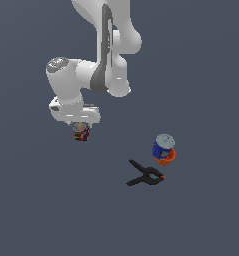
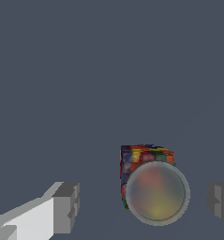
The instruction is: Pick up a designated object from a clutter of objects.
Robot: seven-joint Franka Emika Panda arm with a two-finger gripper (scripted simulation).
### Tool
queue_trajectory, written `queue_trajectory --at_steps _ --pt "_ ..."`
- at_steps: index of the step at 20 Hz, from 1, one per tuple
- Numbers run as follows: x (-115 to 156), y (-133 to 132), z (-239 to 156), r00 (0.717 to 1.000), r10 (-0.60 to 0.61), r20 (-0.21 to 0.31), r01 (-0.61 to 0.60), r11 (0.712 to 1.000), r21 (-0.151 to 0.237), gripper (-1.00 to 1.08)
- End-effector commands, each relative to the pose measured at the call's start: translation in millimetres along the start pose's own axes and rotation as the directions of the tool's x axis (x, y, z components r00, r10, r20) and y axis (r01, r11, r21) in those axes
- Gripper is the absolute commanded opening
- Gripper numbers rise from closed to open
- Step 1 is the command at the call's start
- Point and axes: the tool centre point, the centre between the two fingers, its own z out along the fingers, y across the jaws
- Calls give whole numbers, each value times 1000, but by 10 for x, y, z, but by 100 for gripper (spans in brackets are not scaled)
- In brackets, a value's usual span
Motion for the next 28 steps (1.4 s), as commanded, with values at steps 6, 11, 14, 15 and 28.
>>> queue_trajectory --at_steps 6,11,14,15,28 --pt "-245 234 249 1000 9 4 -9 1000 -10 100" --pt "-271 256 272 1000 10 6 -10 1000 -11 100" --pt "-273 256 297 1000 10 6 -10 1000 -11 100" --pt "-274 257 317 1000 10 6 -10 1000 -11 100" --pt "-292 269 738 1000 11 6 -11 1000 -12 100"
